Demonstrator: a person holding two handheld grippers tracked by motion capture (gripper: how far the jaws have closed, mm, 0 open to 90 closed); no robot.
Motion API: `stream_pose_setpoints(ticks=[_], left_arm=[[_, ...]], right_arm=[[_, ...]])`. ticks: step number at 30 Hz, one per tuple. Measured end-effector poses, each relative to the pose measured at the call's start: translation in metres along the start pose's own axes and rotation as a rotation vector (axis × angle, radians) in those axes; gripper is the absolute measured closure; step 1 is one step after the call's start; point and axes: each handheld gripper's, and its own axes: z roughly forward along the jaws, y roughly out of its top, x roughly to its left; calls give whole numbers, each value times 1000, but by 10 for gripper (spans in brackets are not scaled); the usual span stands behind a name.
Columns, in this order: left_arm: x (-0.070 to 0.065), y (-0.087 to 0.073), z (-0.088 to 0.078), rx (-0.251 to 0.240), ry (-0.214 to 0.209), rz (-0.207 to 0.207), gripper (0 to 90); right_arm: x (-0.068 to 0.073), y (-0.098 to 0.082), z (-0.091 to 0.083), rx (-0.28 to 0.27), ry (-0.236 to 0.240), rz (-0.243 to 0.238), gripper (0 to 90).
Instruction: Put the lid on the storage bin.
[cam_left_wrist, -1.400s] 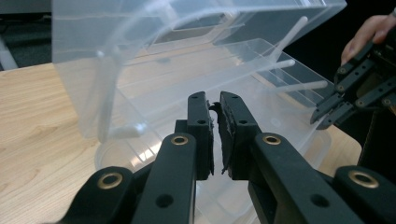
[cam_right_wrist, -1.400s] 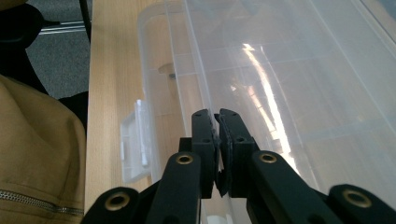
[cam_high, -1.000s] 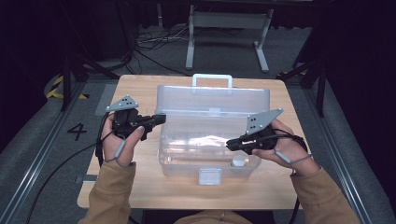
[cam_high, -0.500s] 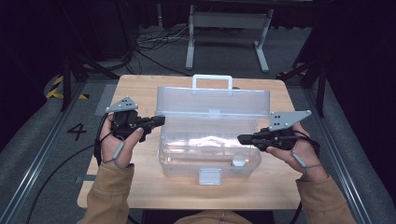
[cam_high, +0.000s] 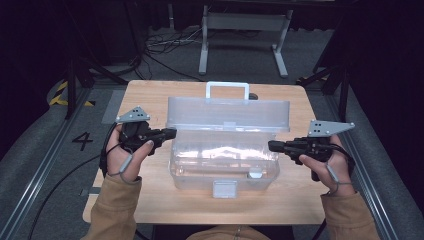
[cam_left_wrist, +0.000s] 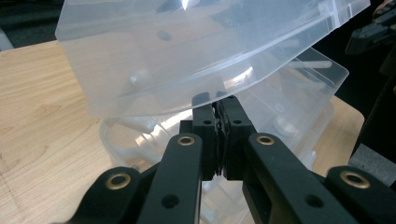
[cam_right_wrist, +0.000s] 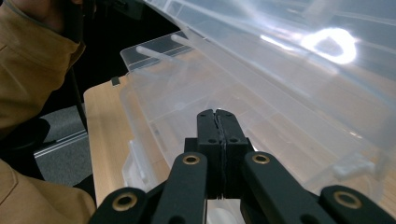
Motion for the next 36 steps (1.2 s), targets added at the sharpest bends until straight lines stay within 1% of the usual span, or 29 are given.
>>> stream_pose_setpoints(ticks=[4, 7, 11, 15, 18, 23, 28, 29, 31, 36], left_arm=[[-1, -1, -1, 25, -1, 10, 867], [-2, -1, -1, 41, -5, 13, 865], [-2, -2, -1, 62, -8, 13, 863], [-3, -3, -2, 84, -18, 8, 863], [-3, -4, -2, 105, -30, -3, 860], [-4, -5, -2, 130, -32, -5, 860], [-4, -5, -2, 144, -38, -8, 861], [-4, -5, -2, 149, -41, -14, 860], [-4, -5, -2, 158, -47, -9, 858], [-4, -6, -2, 196, -52, -3, 855]], right_arm=[[-2, -2, -5, 1, -14, 19, 900], [-5, -4, -8, -6, -21, 36, 900], [-8, -6, -10, 1, -29, 53, 900], [-9, -6, -13, 10, -39, 64, 900], [-10, -6, -17, 7, -45, 88, 900], [-11, -7, -20, 27, -42, 107, 900], [-12, -8, -20, 48, -44, 107, 900], [-11, -8, -20, 52, -43, 107, 900], [-11, -8, -20, 61, -44, 107, 899], [-9, -9, -18, 104, -54, 113, 899]])
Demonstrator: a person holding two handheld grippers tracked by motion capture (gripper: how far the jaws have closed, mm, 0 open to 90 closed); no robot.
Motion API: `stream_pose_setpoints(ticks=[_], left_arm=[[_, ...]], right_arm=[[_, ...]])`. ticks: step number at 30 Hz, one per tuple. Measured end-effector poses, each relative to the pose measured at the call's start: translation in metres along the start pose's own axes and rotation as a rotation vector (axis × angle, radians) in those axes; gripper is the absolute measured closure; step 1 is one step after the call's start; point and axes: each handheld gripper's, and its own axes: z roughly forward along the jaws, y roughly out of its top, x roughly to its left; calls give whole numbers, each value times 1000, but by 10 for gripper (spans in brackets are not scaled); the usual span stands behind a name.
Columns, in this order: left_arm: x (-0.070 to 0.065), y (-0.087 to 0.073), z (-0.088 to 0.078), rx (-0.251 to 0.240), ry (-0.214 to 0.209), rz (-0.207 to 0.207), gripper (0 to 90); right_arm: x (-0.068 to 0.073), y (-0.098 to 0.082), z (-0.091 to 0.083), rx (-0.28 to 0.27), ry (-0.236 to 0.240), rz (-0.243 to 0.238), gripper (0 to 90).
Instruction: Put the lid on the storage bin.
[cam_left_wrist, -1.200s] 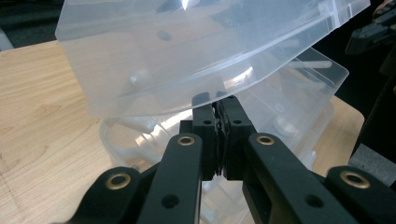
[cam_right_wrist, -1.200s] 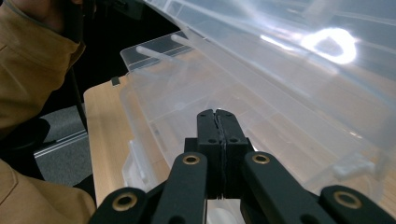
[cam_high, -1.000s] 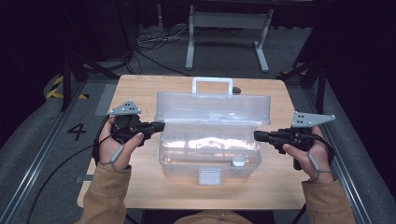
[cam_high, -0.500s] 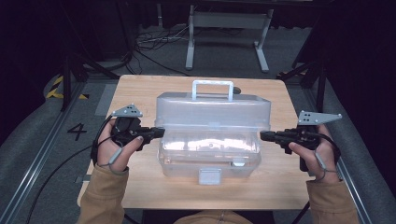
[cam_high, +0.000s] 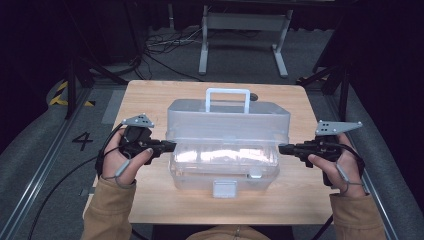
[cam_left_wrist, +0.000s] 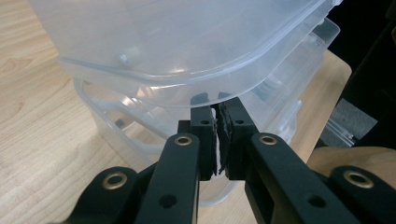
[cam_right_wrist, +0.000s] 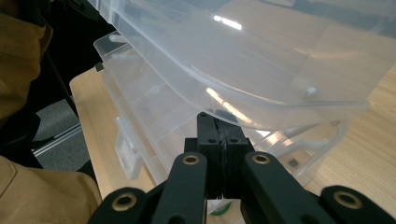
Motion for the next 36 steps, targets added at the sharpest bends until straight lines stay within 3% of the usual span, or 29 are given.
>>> stream_pose_setpoints(ticks=[14, 36], left_arm=[[-1, -2, 1, 64, -7, 10, 835], [-2, -4, 5, 164, -27, 28, 827]], right_arm=[[4, 0, 3, 77, -17, -17, 899], [8, -2, 9, 184, -1, -29, 896]])
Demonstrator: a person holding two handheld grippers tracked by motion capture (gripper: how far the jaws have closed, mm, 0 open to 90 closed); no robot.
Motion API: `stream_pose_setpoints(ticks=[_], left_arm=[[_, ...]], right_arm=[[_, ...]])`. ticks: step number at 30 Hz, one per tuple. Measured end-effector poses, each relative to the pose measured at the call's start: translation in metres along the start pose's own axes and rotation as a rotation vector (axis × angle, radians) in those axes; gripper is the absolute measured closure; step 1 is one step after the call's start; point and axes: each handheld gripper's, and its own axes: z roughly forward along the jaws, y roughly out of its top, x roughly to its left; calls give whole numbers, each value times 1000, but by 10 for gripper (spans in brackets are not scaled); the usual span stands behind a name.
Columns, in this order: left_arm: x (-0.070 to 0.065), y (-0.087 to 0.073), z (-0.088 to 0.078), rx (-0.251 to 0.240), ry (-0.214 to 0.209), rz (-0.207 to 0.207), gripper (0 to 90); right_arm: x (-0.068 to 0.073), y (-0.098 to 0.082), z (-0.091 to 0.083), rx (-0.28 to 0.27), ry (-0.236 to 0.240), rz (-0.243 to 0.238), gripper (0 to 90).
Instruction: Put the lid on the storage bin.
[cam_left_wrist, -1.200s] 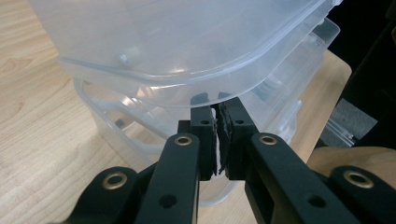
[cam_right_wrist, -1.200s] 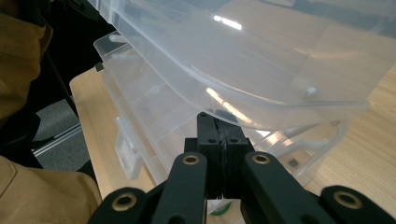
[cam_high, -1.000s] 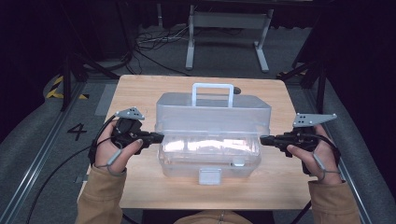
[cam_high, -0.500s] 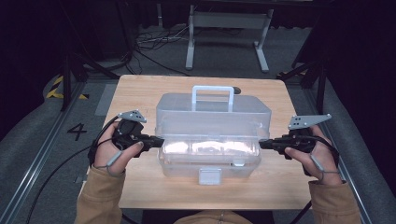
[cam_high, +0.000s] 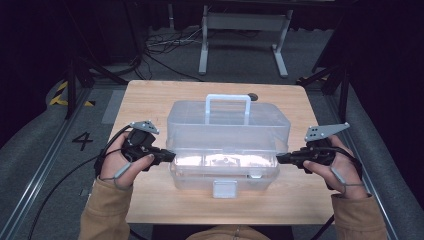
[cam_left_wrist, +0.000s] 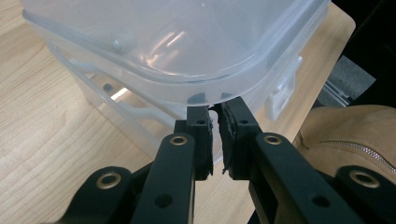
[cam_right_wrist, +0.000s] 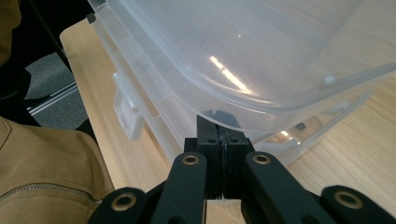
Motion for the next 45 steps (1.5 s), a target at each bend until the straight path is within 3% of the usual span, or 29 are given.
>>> stream_pose_setpoints(ticks=[45], left_arm=[[-2, -4, 12, 203, -29, 35, 818]], right_arm=[[1, -7, 5, 194, 37, -7, 886]])
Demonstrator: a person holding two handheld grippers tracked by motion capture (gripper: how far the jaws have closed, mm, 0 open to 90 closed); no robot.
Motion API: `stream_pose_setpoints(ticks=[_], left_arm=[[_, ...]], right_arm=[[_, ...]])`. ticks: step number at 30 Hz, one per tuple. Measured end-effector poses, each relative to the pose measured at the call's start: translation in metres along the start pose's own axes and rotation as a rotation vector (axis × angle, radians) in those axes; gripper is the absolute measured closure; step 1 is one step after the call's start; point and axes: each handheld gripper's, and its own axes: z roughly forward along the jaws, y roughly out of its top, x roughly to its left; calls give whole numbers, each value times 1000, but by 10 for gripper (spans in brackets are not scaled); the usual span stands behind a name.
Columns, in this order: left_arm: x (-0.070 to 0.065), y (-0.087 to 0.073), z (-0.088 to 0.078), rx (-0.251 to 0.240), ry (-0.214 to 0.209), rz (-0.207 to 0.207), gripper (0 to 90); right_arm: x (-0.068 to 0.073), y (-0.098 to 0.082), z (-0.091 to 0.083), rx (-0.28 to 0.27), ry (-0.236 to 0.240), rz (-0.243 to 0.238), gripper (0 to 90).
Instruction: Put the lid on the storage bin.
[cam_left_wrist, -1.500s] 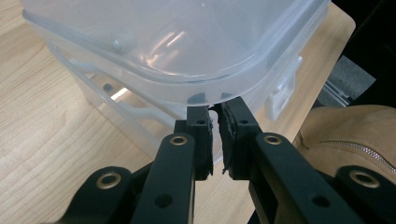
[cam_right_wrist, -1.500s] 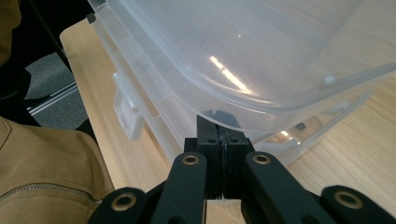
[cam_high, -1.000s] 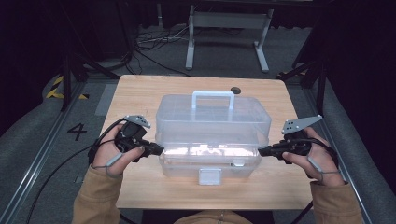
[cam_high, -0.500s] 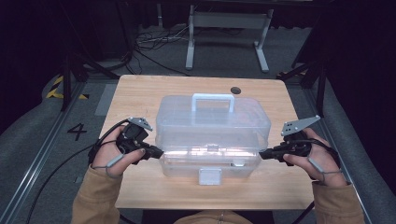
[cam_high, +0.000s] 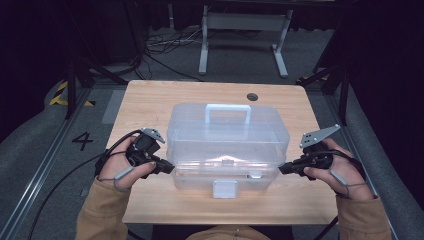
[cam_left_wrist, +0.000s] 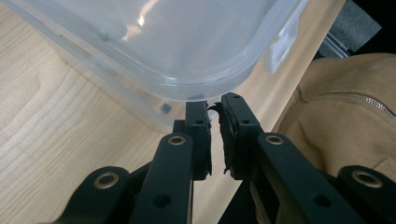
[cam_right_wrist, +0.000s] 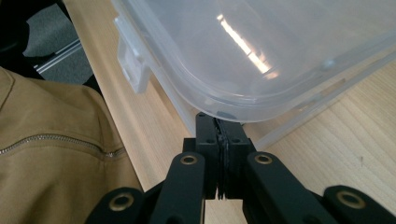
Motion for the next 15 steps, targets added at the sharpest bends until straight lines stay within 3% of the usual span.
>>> stream_pose_setpoints(ticks=[15], left_arm=[[1, 0, 8, 70, -12, 12, 819]], right_arm=[[-2, -2, 9, 74, 14, -7, 886]])
